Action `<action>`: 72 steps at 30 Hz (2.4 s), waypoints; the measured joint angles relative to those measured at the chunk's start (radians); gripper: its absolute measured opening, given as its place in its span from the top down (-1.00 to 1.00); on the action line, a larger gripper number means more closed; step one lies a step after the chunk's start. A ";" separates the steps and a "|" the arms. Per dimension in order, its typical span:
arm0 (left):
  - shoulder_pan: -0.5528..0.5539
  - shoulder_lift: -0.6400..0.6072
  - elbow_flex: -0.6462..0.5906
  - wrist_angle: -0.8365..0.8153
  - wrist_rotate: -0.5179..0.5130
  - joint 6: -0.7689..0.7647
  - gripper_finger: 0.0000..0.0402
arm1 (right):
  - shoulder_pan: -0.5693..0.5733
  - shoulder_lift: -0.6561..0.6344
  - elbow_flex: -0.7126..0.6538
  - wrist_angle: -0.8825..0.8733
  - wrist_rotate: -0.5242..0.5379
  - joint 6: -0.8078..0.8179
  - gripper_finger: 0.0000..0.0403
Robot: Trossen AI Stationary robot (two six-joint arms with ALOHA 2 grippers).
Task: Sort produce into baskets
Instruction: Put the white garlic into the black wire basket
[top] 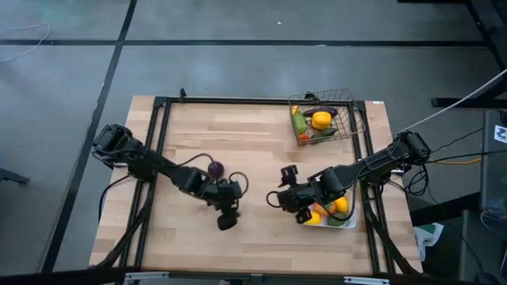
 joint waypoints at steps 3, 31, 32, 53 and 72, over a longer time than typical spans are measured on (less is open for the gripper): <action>0.041 0.000 0.000 0.124 0.000 0.043 0.04 | 0.000 0.000 0.000 0.093 0.022 -0.084 -0.40; 0.135 0.000 0.000 0.578 0.106 0.131 0.03 | 0.000 0.000 0.000 0.273 0.081 -0.282 0.08; 0.135 0.000 0.000 0.576 0.106 0.131 0.03 | 0.000 0.000 0.000 0.273 0.081 -0.282 0.13; 0.134 0.000 0.000 0.575 0.108 0.122 -0.01 | 0.000 0.000 0.000 0.270 0.072 -0.284 0.81; 0.142 0.000 0.000 0.544 0.103 0.222 -0.38 | -0.040 -0.107 0.000 0.099 0.122 -0.229 0.82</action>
